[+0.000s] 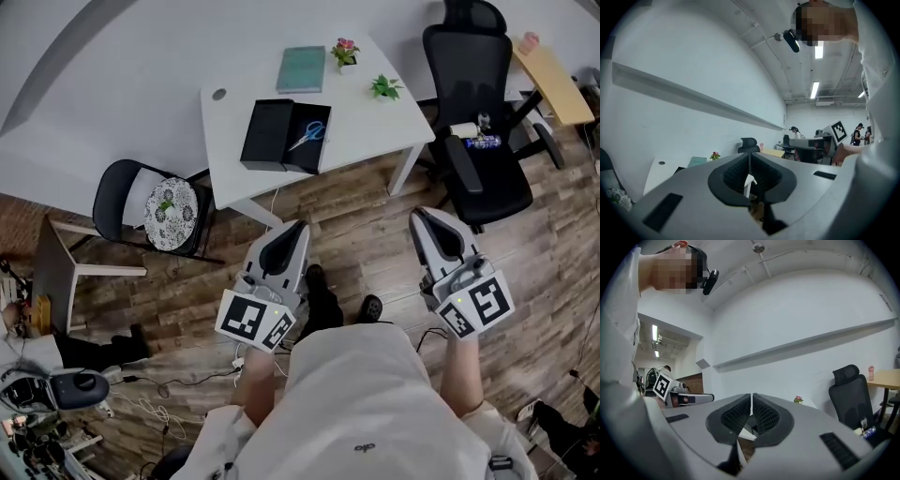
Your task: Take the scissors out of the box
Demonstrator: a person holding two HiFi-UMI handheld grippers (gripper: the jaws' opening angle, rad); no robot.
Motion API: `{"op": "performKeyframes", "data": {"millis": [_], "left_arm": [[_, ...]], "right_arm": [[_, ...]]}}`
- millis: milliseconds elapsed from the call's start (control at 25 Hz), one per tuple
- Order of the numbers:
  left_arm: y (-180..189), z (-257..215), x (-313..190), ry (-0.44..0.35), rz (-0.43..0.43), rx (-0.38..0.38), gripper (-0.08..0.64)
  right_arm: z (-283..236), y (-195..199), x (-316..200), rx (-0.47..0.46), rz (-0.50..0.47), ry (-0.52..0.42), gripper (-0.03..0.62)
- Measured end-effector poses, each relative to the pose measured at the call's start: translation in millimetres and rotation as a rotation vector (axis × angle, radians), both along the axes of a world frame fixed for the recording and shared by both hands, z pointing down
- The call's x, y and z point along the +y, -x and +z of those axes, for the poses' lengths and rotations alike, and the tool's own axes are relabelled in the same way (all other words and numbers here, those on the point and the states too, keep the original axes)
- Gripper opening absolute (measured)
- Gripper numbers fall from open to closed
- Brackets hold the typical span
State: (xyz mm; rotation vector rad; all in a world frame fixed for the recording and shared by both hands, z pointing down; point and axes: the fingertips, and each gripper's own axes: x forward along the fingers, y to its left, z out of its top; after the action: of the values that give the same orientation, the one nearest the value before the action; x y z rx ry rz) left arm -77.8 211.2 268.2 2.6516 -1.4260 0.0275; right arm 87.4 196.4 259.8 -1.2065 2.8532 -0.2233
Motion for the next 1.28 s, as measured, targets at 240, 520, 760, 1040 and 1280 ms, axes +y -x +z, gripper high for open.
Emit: {"op": "performKeyframes", "data": {"millis": [240, 520, 760, 1040, 1280], "left_arm": [[23.9, 3.7, -31.4, 0.010, 0.036, 0.001, 0.023], [52.6, 8.7, -73.3, 0.022, 0.063, 0.017, 0.093], [73.6, 3.5, -105.1, 0.013, 0.117, 0.018, 0.119], [105.7, 9.4, -128.2, 0.029, 0.161, 0.019, 0.130], [121.0, 19.0, -138.9, 0.048, 0.198, 0.027, 0.130]], "right_arm": [[1.9, 26.2, -25.8, 0.019, 0.010, 0.013, 0.044], [-1.0, 58.2, -61.9, 0.032, 0.028, 0.016, 0.095], [-8.5, 82.6, -89.0, 0.030, 0.066, 0.012, 0.138], [-5.2, 103.8, -108.5, 0.022, 0.134, 0.025, 0.144], [0.6, 109.0, -113.5, 0.027, 0.197, 0.045, 0.144]]}}
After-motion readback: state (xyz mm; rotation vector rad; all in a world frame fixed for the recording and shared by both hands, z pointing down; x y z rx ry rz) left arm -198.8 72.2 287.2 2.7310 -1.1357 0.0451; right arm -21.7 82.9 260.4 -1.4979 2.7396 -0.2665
